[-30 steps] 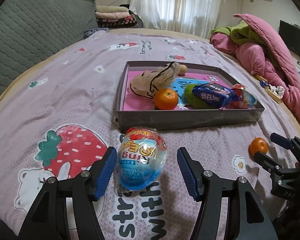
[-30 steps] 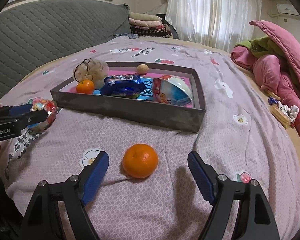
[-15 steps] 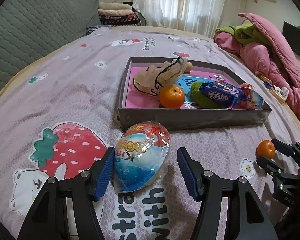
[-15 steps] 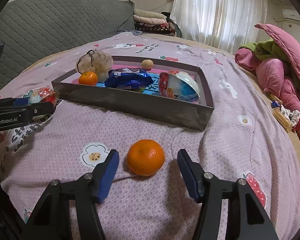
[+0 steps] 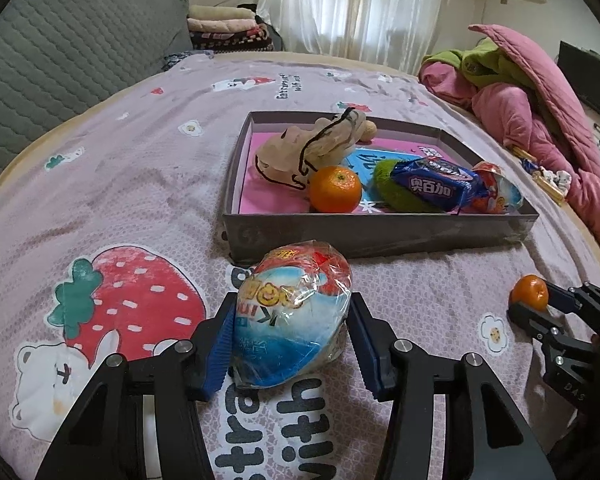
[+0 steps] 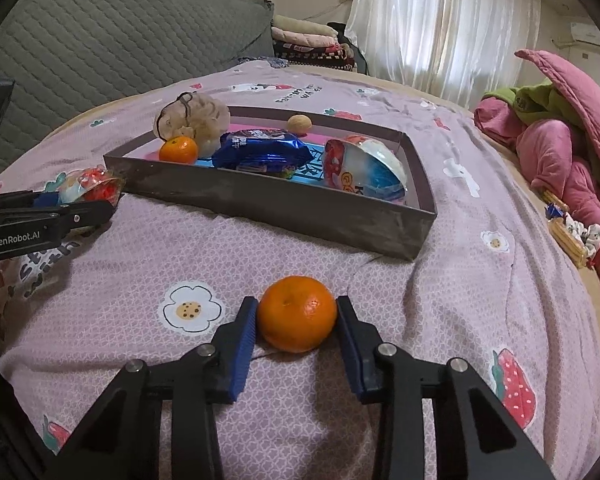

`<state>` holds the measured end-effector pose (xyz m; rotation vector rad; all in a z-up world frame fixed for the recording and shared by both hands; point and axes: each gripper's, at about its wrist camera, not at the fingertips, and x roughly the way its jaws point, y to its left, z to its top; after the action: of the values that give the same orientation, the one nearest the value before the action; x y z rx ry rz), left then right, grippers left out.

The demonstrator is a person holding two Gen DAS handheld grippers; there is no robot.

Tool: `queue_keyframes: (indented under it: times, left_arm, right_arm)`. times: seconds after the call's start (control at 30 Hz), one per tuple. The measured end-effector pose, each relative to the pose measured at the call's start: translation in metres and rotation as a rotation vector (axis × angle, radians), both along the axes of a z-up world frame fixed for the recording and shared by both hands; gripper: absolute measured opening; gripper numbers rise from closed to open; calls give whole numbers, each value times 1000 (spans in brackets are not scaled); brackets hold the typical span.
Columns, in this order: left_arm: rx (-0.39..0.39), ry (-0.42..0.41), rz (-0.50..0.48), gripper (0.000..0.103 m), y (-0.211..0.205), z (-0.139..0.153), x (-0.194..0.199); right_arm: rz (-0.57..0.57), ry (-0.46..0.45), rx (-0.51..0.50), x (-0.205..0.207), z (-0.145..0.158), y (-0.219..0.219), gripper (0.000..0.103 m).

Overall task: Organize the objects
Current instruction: 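Grasp the large plastic egg with the left gripper while the right gripper grasps the orange, then lift and carry the egg over the tray while the right gripper carries the orange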

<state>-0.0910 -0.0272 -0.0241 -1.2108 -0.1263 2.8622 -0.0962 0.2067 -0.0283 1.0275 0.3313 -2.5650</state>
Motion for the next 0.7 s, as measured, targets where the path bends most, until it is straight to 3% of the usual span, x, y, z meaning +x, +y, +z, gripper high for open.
queue_keyframes:
  times: [0.7]
  left_arm:
    - [7,138,-52,54,29,65,27]
  right_arm:
    - [15,127,-103,15,43,4,39]
